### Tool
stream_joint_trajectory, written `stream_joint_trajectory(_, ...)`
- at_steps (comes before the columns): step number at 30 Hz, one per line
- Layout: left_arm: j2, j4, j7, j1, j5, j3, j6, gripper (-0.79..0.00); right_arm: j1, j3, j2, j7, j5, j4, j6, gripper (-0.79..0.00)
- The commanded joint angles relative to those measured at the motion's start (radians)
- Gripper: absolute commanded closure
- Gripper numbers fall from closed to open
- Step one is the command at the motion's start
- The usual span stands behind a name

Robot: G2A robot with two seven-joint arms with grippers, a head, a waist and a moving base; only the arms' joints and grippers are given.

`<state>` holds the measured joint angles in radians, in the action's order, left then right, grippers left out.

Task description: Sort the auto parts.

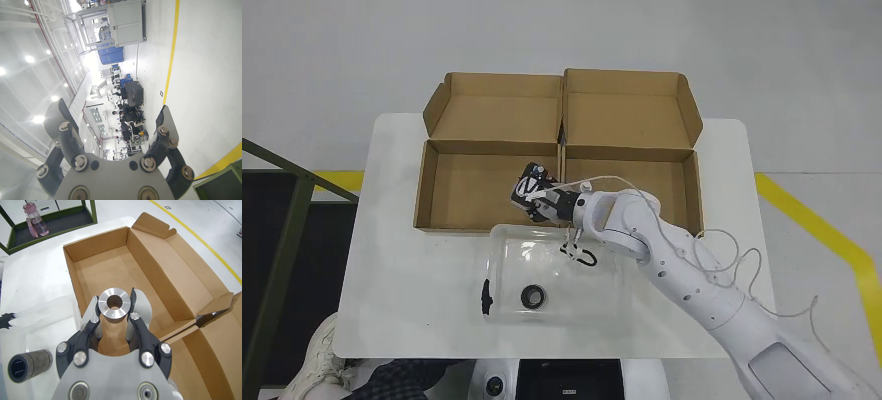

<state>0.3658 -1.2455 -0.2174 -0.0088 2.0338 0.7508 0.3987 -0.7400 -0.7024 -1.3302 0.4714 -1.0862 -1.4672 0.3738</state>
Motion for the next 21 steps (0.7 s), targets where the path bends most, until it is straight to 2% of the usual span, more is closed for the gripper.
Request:
stream_joint_trajectory(1,0.0,0.0,0.0,0.0,0.0,0.0,0.0,-0.785,0.01,0.008,-0.007,0.022,0.006,0.019,-0.011,0.0)
stream_joint_trajectory(18,0.0,0.0,0.0,0.0,0.0,0.0,0.0,-0.785,0.073,0.052,-0.06,0.2,0.058,0.125,-0.045,0.0)
stream_joint_trajectory(21,0.0,0.0,0.0,0.0,0.0,0.0,0.0,-0.785,0.075,0.049,-0.065,0.215,0.07,0.133,-0.044,-0.031)
